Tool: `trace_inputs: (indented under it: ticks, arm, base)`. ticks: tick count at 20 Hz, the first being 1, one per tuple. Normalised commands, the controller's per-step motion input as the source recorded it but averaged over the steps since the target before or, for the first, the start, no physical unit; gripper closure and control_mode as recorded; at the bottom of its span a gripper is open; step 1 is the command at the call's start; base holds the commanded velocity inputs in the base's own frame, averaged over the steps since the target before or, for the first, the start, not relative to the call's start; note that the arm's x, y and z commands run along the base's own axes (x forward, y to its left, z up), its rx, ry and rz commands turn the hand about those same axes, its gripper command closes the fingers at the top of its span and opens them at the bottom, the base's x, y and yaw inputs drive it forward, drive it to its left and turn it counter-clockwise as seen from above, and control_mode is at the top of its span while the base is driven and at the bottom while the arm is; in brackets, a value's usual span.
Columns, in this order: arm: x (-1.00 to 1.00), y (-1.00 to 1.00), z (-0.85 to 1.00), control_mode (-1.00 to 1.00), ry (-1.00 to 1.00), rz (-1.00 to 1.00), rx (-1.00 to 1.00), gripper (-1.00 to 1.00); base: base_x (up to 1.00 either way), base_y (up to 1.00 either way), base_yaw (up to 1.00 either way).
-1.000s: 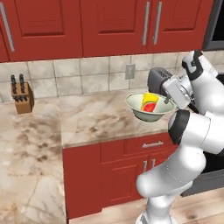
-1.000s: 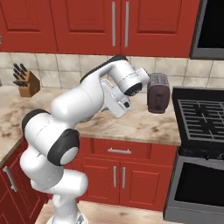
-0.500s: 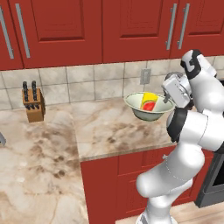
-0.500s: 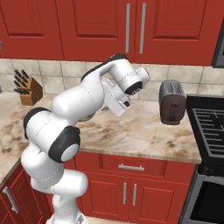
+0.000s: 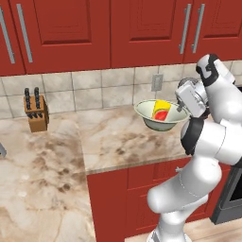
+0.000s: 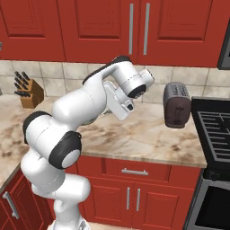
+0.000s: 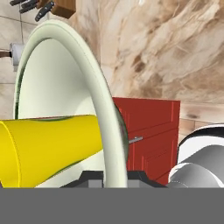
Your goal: Place the cup inside the bowl on the dining table and move the bowl to any counter.
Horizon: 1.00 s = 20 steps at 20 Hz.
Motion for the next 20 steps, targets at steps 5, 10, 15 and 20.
trace_inputs:
  ticks: [5,10,15,20]
  arm:
    - [0.0,0.0,0.0,1.0,0.0,0.0,0.0,1.0]
    - [0.0,0.0,0.0,-1.0,0.0,0.0,0.0,1.0]
    - [0.0,0.01,-0.03,-1.0,0.0,0.0,0.0,1.0]
    - [0.0,0.1,-0.34,-1.0,0.0,0.0,0.0,1.0]
  base:
    - [0.0,0.0,0.0]
    - [0.0,0.0,0.0]
    - [0.0,0.0,0.0]
    - [0.0,0.0,0.0]
